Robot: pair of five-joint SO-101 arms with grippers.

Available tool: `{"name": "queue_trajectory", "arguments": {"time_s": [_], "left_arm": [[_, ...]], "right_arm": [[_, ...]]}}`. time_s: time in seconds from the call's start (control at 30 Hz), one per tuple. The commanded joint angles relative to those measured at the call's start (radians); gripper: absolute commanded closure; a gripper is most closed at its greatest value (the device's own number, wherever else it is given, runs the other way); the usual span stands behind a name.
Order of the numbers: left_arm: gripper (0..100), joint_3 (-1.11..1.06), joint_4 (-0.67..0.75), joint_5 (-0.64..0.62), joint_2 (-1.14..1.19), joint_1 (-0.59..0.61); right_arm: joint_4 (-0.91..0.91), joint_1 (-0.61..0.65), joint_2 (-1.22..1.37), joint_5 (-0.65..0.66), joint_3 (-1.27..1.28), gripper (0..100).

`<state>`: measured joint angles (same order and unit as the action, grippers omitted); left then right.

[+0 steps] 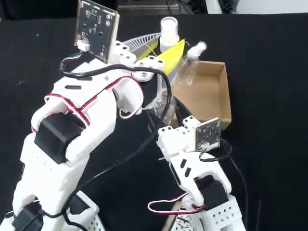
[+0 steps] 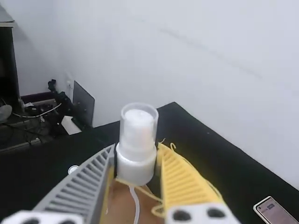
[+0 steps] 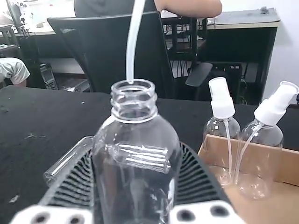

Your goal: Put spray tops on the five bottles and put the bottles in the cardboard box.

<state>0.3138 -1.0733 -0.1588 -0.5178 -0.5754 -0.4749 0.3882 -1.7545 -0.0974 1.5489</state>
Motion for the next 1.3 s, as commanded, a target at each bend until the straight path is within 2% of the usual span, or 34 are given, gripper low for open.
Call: {"name": "queue_trajectory", "arguments": {"time_s": [0.0, 1.27], "left_arm": [[97, 0.002, -0.006, -0.005, -0.006, -0.010], [97, 0.019, -0.003, -0.003, -0.006, -0.076]], "right_arm": [[-0.003, 0.003, -0.021, 0.012, -0.007, 98.7], [-0.003, 0.003, -0.022, 0.012, -0.008, 98.7]]}}
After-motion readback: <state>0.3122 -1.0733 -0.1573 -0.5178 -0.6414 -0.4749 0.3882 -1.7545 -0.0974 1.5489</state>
